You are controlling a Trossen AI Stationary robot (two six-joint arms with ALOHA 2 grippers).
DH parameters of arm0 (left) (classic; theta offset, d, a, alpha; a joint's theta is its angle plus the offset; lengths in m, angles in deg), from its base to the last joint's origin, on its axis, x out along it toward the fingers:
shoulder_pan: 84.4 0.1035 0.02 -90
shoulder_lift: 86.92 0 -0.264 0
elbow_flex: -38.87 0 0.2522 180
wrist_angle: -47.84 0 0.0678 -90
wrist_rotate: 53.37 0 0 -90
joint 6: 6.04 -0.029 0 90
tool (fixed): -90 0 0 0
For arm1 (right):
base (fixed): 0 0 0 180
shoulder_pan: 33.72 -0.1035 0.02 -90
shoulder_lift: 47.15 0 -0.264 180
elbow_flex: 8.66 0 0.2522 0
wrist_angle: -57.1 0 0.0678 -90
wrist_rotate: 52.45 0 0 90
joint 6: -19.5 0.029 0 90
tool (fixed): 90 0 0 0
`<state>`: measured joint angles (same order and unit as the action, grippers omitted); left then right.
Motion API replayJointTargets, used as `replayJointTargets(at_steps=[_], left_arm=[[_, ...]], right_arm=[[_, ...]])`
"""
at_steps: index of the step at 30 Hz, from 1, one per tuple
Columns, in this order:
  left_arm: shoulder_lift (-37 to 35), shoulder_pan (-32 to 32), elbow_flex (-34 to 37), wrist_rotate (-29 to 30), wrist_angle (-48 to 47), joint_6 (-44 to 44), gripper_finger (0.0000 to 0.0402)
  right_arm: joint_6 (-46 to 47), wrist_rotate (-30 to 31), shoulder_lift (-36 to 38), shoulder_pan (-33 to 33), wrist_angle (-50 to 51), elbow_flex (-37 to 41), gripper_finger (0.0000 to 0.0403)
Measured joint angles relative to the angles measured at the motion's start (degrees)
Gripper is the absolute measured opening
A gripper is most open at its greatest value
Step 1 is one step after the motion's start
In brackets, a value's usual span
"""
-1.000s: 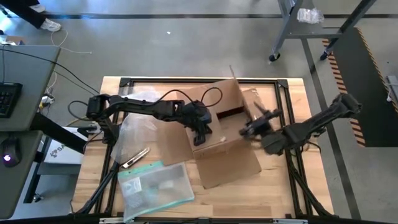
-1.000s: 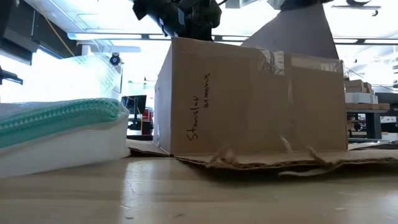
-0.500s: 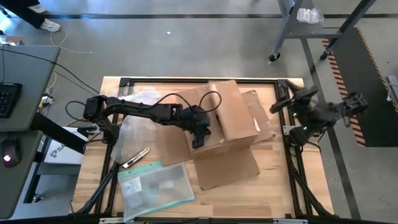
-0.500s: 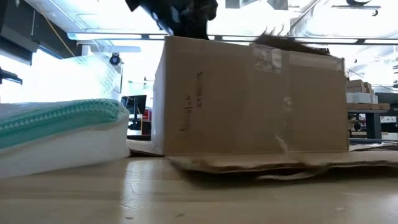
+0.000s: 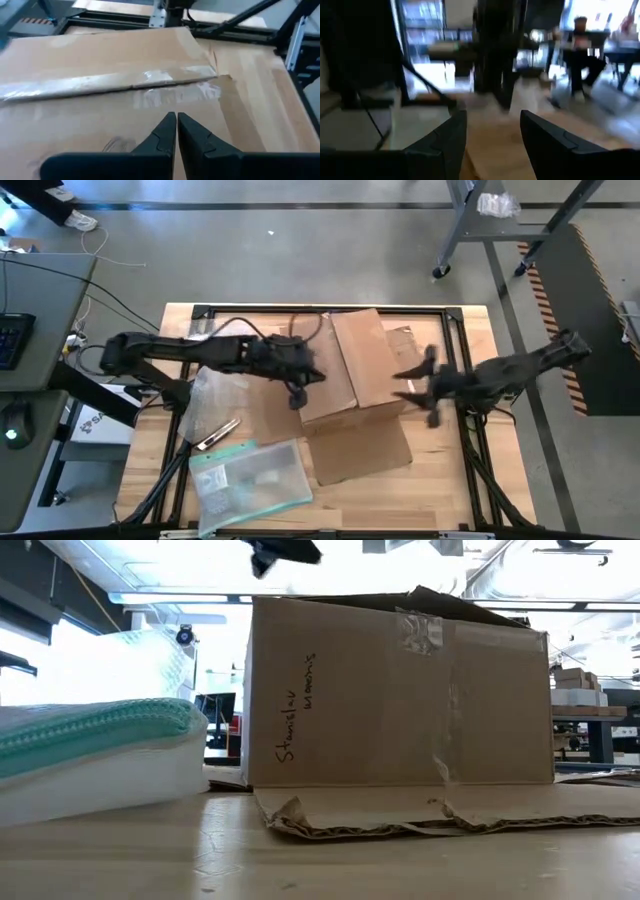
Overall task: Unpack boxes
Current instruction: Break down cardboard box until it is fully flat
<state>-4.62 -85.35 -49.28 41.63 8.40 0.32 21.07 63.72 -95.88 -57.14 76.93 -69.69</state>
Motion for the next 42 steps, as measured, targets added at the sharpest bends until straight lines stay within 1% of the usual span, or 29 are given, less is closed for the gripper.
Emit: replayJointTargets(at_steps=[3, 6, 9, 12, 15, 19, 21, 25, 29, 34, 38, 40, 42], left_arm=[[-3.6, 0.0, -0.1, 4.8, -8.7, 3.4, 0.0000], [-6.4, 0.0, -0.1, 11.0, -19.9, 9.7, 0.0000], [-7.9, 0.0, 0.0, 15.3, -30.1, 16.0, 0.0000], [-7.9, -0.1, 2.9, 17.5, -33.0, 18.8, 0.0000], [-7.9, -0.4, 7.2, 17.6, -28.7, 19.0, 0.0000], [-7.8, -2.1, 12.5, 16.8, -17.9, 18.2, 0.0000], [-7.9, -2.8, 14.3, 16.5, -12.6, 17.5, 0.0000], [-7.4, -3.4, 17.8, 15.7, -4.6, 16.7, 0.0000], [-7.1, -3.2, 21.4, 14.3, 2.3, 16.0, 0.0000], [-7.1, -3.2, 22.7, 14.4, 4.7, 16.0, 0.0000], [-7.1, -3.4, 22.8, 14.1, 7.1, 14.8, 0.0000], [-7.1, -3.7, 22.8, 13.1, 10.0, 12.6, 0.0000], [-7.1, -4.2, 22.8, 11.5, 13.9, 10.0, 0.0000]], right_arm=[[2.3, -1.9, -8.5, 2.6, 2.1, -1.8, 0.0169], [3.9, -6.0, -16.3, 6.7, 6.6, -8.3, 0.0169], [6.5, -6.8, -24.5, 11.4, 17.0, -16.0, 0.0169], [6.1, -8.0, -31.7, 16.1, 26.7, -23.7, 0.0169], [4.1, -9.6, -37.4, 19.9, 33.7, -29.7, 0.0169], [4.0, -10.3, -43.7, 22.7, 43.6, -36.3, 0.0169], [4.0, -9.4, -45.7, 23.3, 48.4, -39.1, 0.0169], [6.9, -4.1, -49.5, 23.5, 57.1, -42.9, 0.0169], [11.8, 1.5, -49.9, 22.8, 62.7, -46.1, 0.0169], [18.8, 10.6, -49.9, 21.1, 72.6, -49.3, 0.0169], [24.3, 16.9, -49.8, 19.9, 83.4, -52.3, 0.0169], [25.6, 18.8, -48.8, 19.8, 84.2, -52.7, 0.0169], [25.3, 18.9, -46.7, 19.9, 83.8, -52.3, 0.0169]])
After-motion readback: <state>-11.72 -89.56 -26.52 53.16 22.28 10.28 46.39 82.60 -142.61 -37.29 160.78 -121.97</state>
